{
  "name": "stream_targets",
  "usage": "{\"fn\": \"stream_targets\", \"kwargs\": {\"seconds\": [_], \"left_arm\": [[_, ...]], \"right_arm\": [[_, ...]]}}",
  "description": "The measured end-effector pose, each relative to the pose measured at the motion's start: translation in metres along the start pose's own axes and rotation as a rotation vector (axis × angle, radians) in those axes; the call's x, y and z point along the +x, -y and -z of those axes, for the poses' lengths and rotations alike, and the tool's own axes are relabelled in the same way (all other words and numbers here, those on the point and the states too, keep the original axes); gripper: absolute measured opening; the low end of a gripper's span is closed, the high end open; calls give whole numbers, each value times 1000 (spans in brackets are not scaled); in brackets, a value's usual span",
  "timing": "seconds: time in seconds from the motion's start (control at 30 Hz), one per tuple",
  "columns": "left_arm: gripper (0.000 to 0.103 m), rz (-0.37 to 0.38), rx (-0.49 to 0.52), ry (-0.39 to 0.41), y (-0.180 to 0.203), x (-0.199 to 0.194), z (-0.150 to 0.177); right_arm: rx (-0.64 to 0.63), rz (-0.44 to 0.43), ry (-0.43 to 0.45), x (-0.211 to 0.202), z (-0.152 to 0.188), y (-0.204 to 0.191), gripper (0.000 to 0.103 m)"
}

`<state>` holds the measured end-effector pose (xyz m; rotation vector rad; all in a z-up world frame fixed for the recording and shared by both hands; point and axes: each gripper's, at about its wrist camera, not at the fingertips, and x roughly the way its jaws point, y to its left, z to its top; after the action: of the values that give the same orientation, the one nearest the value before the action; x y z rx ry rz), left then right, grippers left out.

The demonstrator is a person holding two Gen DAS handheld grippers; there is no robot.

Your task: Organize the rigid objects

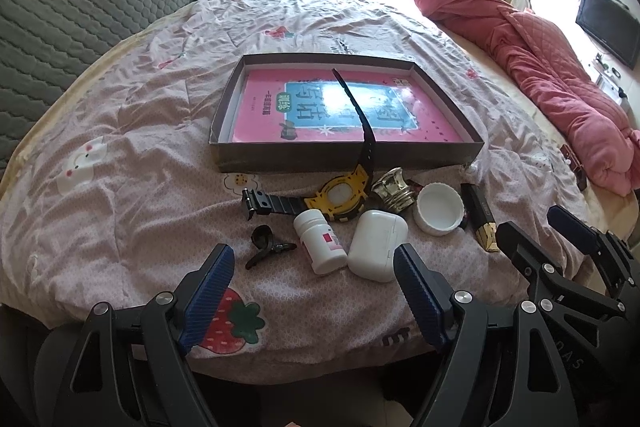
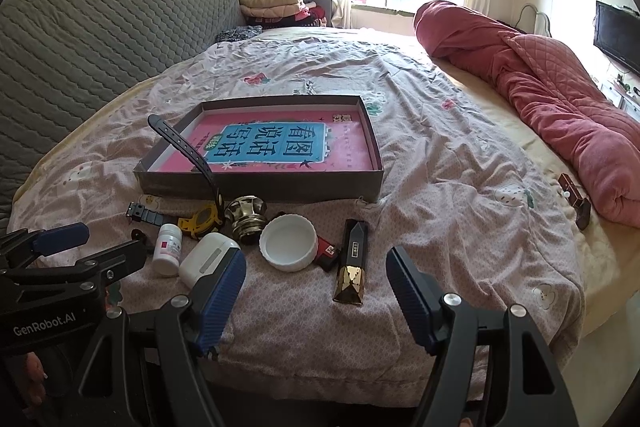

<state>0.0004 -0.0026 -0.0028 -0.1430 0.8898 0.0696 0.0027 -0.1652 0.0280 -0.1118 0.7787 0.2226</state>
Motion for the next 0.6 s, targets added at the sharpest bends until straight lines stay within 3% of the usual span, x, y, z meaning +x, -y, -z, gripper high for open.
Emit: {"fn": "stream_targets", "kwargs": {"seconds": [0.6], "left_arm": [[83, 4, -1, -5, 2, 1, 0]], "right_arm": [[5, -2, -1, -1, 1, 2, 72]]}}
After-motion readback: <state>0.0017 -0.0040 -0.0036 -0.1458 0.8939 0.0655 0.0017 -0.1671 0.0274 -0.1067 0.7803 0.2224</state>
